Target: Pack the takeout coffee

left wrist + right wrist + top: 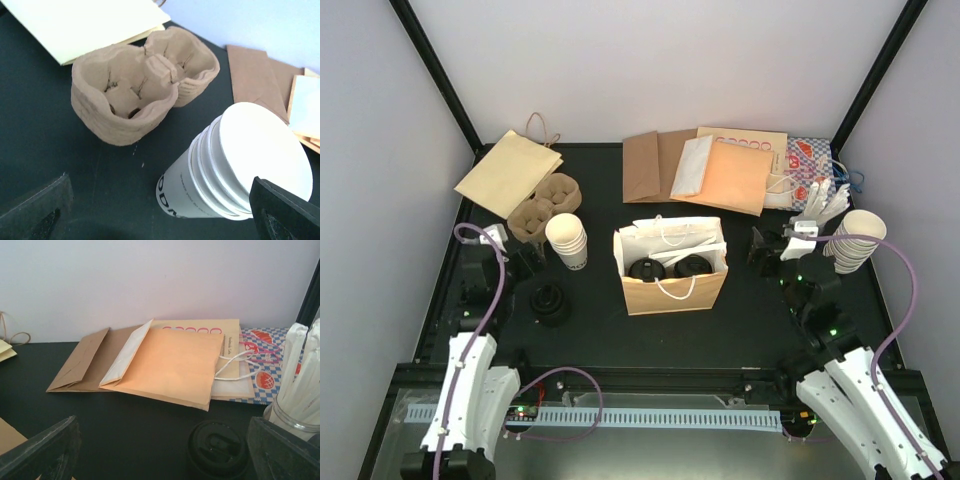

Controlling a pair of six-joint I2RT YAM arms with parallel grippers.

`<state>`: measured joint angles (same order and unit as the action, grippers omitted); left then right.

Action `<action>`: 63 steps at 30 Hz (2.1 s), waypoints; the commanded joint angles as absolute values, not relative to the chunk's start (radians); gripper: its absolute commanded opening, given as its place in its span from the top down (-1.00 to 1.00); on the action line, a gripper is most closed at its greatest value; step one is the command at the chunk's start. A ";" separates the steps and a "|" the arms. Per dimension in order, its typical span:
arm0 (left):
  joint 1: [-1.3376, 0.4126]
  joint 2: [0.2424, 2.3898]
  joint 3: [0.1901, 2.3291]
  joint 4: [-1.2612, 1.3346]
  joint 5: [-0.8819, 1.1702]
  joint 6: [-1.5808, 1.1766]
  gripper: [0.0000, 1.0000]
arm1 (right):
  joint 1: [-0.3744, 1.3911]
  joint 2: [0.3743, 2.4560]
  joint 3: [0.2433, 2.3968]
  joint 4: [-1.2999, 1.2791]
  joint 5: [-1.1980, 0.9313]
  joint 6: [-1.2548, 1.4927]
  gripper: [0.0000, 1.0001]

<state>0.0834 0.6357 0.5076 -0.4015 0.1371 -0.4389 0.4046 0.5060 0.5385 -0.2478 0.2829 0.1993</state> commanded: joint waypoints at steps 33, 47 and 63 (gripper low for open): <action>0.032 0.870 0.260 0.404 -0.021 -0.088 -0.35 | 0.317 0.619 0.368 0.131 0.296 0.015 -0.63; 0.037 1.038 0.215 0.692 -0.032 -0.025 -0.07 | 0.148 0.840 0.284 0.395 0.213 0.058 -0.48; 0.061 1.149 0.248 0.804 -0.006 -0.011 0.20 | 0.020 1.121 0.256 0.703 0.021 0.044 -0.15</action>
